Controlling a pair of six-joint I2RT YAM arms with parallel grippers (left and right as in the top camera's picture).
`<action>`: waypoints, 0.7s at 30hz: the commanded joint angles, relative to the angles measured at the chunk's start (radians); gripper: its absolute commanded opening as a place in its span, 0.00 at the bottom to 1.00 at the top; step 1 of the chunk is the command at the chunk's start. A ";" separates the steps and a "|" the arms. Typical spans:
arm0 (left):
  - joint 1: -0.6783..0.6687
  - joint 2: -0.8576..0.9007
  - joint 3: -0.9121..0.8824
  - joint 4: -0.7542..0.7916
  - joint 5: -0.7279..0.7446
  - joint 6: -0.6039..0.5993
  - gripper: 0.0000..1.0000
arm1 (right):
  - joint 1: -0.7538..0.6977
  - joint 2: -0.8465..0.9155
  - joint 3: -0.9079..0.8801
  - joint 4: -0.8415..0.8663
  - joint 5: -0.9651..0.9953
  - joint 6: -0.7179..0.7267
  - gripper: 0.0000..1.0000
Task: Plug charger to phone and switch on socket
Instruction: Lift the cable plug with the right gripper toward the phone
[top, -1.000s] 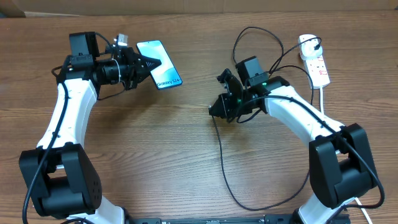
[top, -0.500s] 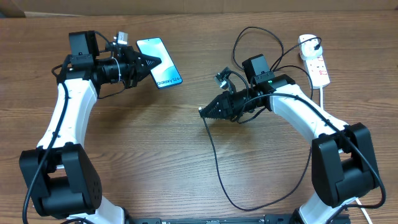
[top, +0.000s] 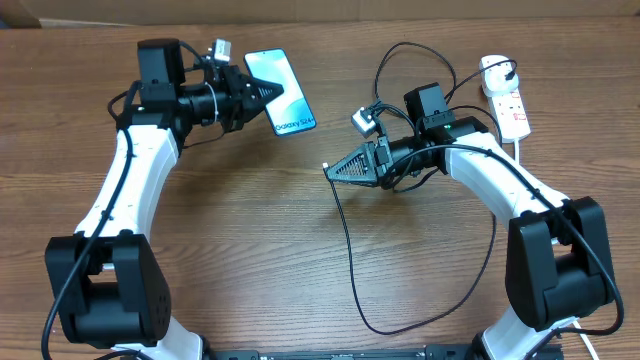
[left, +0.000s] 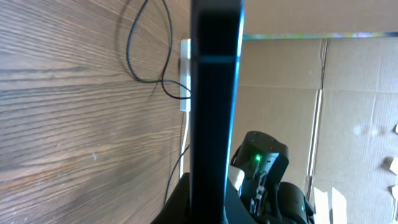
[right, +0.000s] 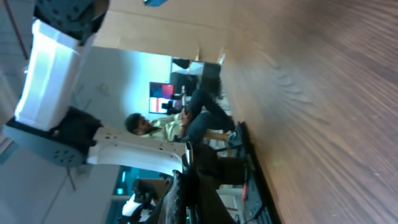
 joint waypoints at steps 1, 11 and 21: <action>-0.029 -0.011 0.014 0.016 -0.033 -0.073 0.04 | 0.000 -0.025 0.025 0.005 -0.058 -0.011 0.04; -0.077 0.015 0.014 0.023 0.023 -0.121 0.04 | 0.000 -0.025 0.025 0.013 -0.116 -0.011 0.04; -0.093 0.015 0.014 0.022 0.029 -0.121 0.04 | -0.002 -0.025 0.025 0.111 -0.117 0.127 0.04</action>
